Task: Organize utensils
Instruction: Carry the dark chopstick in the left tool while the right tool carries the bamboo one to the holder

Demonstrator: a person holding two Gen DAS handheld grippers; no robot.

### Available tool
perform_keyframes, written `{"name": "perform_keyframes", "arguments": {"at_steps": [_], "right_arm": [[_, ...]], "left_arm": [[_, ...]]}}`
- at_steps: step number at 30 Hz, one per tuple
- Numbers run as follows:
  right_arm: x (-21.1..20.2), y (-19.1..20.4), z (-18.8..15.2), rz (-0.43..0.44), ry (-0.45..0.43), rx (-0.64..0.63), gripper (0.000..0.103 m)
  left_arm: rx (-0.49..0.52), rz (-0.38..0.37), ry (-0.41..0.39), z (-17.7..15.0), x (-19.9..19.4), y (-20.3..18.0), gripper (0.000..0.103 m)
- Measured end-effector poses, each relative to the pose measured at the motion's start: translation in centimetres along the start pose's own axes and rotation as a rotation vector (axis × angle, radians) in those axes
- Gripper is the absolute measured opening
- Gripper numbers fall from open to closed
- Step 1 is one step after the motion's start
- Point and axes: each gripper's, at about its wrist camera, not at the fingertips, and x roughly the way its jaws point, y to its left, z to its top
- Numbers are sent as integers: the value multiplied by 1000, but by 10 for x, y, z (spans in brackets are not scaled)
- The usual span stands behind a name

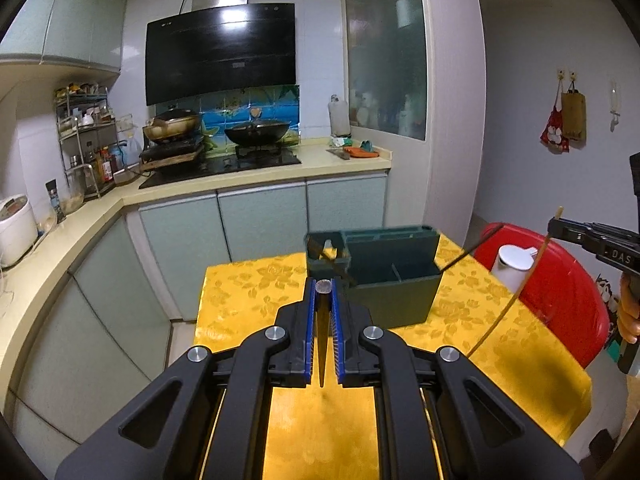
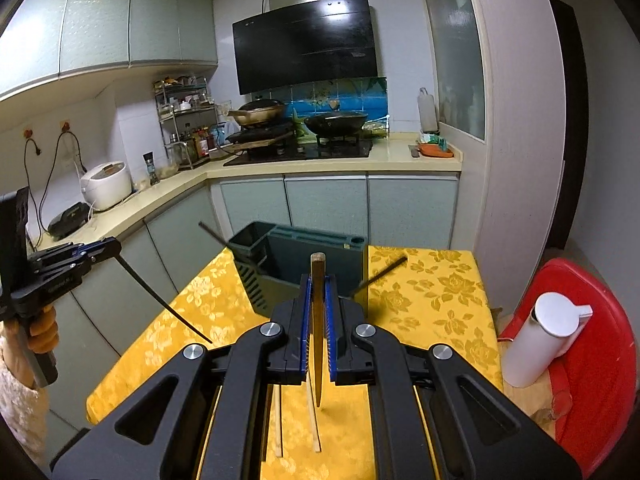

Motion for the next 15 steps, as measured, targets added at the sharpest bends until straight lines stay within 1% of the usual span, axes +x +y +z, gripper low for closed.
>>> {"name": "perform_keyframes", "arguments": {"at_steps": [4,7,15], "right_arm": [[0,0,18,5,-9,6,7],[2,1,34,-9,-23,3,7],[10,1,79,-54,-85,-1,7]], "left_arm": [[14,-32,-16,23,-3,-7,7],[23,-42,-32,45,-1,-13,7],[-11,-75,-88,100,10,-26,7]]}}
